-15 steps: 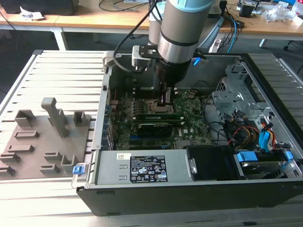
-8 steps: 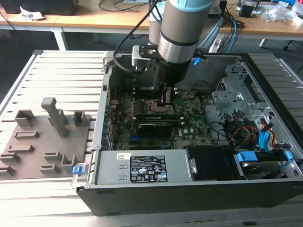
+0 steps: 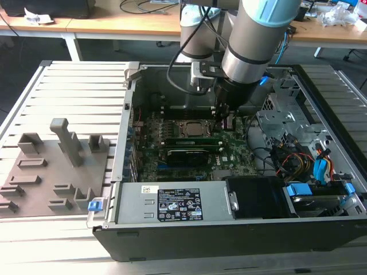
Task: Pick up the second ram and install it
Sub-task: 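Press down the second ram until it locks into place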
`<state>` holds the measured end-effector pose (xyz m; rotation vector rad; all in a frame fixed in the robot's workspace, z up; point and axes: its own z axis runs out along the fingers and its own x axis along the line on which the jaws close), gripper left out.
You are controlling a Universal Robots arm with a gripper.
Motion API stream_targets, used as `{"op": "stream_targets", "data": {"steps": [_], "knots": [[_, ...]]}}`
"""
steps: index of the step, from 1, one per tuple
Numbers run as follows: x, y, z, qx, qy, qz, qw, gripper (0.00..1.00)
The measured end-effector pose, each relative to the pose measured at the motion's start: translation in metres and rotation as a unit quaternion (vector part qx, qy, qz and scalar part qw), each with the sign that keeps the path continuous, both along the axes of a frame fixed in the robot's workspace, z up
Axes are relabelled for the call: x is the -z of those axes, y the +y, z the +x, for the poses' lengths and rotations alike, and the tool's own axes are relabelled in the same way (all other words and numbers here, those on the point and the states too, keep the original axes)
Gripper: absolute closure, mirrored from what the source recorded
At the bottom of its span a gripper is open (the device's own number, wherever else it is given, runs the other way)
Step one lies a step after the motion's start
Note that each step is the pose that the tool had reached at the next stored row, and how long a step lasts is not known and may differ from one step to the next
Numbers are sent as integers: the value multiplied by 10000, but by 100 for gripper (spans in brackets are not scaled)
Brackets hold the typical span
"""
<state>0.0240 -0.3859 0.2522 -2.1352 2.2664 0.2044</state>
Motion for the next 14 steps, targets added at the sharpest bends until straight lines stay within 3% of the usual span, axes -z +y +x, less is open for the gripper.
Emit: {"op": "stream_targets", "data": {"steps": [2,6,9,10,11,12,13,14], "knots": [[43,-3,1,-45,3,-1,10000,89],[220,-16,0,-173,12,-3,9998,89],[252,-17,1,-188,14,-6,9998,89],[243,-15,1,-188,12,4,9998,89],[184,-14,-1,-188,9,8,9998,89],[123,-15,-30,-188,0,1,9998,89],[121,-16,-132,-188,-13,-1,9998,89],[123,-16,-317,-188,-17,-1,9998,89]]}}
